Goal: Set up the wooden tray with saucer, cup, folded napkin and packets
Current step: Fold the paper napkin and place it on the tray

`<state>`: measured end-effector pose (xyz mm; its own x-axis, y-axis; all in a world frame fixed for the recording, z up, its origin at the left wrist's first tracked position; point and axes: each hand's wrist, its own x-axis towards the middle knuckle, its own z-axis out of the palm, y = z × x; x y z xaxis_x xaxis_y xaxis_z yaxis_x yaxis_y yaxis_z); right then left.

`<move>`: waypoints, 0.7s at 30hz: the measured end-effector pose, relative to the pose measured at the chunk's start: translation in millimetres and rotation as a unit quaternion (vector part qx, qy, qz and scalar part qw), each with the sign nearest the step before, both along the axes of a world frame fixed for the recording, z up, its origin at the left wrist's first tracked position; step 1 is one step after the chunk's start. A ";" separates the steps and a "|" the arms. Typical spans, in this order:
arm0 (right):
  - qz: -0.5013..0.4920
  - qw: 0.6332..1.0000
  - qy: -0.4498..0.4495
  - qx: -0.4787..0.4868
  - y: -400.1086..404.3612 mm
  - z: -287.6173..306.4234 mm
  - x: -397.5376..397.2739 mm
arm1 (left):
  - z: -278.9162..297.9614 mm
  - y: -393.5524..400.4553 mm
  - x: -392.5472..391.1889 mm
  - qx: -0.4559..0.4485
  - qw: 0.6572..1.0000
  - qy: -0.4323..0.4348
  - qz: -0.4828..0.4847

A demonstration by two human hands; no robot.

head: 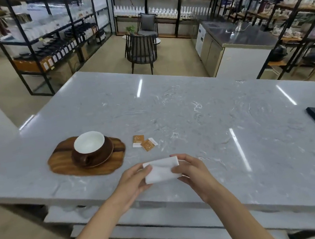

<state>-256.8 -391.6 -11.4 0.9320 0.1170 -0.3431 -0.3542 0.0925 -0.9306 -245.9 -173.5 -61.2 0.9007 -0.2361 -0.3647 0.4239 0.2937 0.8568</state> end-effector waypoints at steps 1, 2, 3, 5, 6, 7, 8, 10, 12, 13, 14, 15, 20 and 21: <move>0.009 1.000 0.000 -0.001 9.6 -1.4 -1.1 | 0.8 11.9 -4.0 0.012 1.000 -0.004 0.018; 0.017 1.000 0.001 -0.004 19.9 -2.8 -1.7 | 1.9 23.9 -7.0 0.026 0.999 -0.009 0.036; 0.023 1.000 0.003 -0.006 31.2 -4.7 -2.0 | 2.9 35.8 -9.2 0.042 0.998 -0.013 0.052; 0.030 0.999 0.009 -0.011 55.7 -10.1 -1.3 | 4.5 60.0 -11.0 0.064 0.995 -0.018 0.079; 0.035 0.999 0.011 -0.015 68.7 -13.3 -0.7 | 5.4 72.4 -11.2 0.070 0.993 -0.020 0.089; 0.040 0.999 0.010 -0.020 81.9 -16.0 0.2 | 6.3 85.2 -11.0 0.075 0.992 -0.023 0.094; 0.044 0.999 0.008 -0.026 95.1 -18.0 1.2 | 7.0 98.5 -10.1 0.083 0.992 -0.027 0.095; 0.043 0.998 0.006 -0.035 123.3 -21.9 4.4 | 7.4 127.9 -6.4 0.094 0.992 -0.030 0.085; 0.036 0.999 0.005 -0.038 153.0 -26.2 8.5 | 7.3 159.9 0.1 0.103 0.992 -0.027 0.075; 0.033 0.999 0.005 -0.040 168.7 -28.6 10.8 | 7.1 176.4 4.3 0.113 0.991 -0.029 0.072; 0.031 0.999 0.005 -0.042 184.7 -30.9 13.2 | 6.2 192.9 9.1 0.126 0.989 -0.036 0.069; 0.030 0.998 0.002 -0.048 201.4 -33.6 15.3 | 5.4 209.4 14.2 0.136 0.987 -0.045 0.068; -0.002 0.995 -0.058 -0.082 286.7 -51.7 15.5 | -2.8 286.0 43.3 0.184 0.976 -0.074 0.085; -0.011 0.992 -0.080 -0.096 301.6 -55.6 15.4 | -5.6 298.7 49.7 0.203 0.972 -0.088 0.079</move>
<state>-241.4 -90.0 -67.0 0.9781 0.0420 -0.2039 -0.1998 -0.0858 -0.9761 -196.2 125.2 -66.8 0.9708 0.0414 -0.2363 0.2378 -0.0352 0.9707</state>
